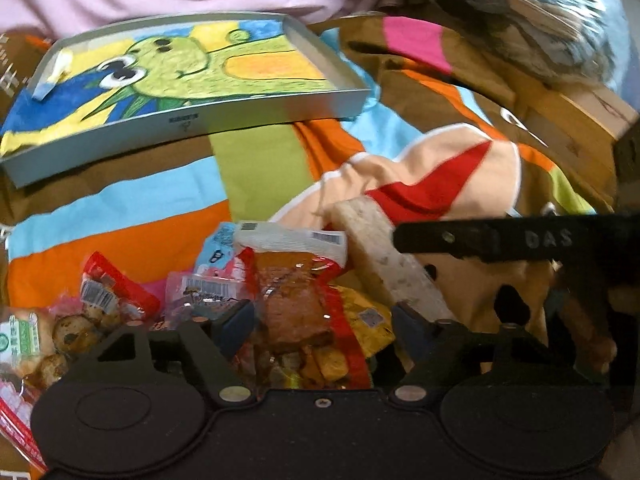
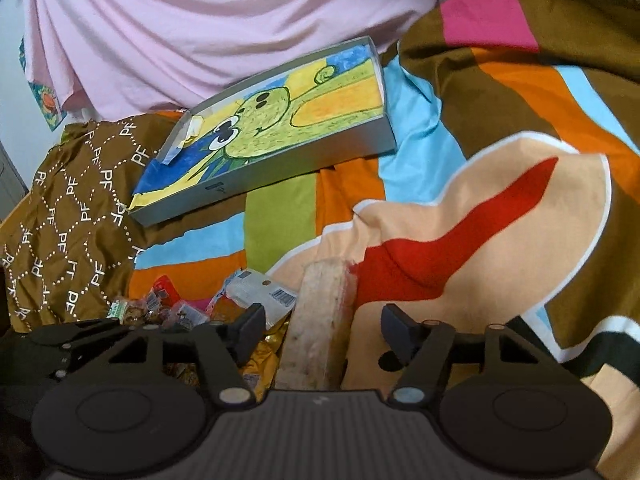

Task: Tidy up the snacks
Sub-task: 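Grasp the brown meat-snack pack with the left tool while the right tool grasps the rice-cracker bar, then lift both held snacks and carry them over the grey tray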

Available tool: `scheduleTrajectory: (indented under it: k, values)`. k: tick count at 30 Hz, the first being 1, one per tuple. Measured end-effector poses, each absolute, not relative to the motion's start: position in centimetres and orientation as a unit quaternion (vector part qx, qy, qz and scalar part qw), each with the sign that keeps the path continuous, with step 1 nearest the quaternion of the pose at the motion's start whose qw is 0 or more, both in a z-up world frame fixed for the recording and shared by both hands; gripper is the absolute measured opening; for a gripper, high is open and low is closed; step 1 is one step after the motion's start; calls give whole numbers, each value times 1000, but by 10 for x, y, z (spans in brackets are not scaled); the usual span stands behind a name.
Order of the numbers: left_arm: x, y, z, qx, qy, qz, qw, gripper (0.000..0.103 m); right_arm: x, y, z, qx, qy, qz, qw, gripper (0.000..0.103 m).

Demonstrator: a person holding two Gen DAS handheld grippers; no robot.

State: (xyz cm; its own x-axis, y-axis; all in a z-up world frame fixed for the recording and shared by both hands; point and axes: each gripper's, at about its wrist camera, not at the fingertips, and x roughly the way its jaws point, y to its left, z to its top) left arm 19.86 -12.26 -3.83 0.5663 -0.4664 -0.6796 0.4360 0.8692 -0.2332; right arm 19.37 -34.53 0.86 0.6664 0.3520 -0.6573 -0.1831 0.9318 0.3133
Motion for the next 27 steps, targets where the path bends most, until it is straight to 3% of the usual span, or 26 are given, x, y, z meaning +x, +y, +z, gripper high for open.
scheduleTrajectory:
  k: [9,27]
  values:
    - [216,-122,-44,-45,412,-215,884,58,191,-343,7,95,385,146,906,65]
    - [224,-115,-50,-75,421,-195,883,52,169,-289,-6,-77,380,142,911,49]
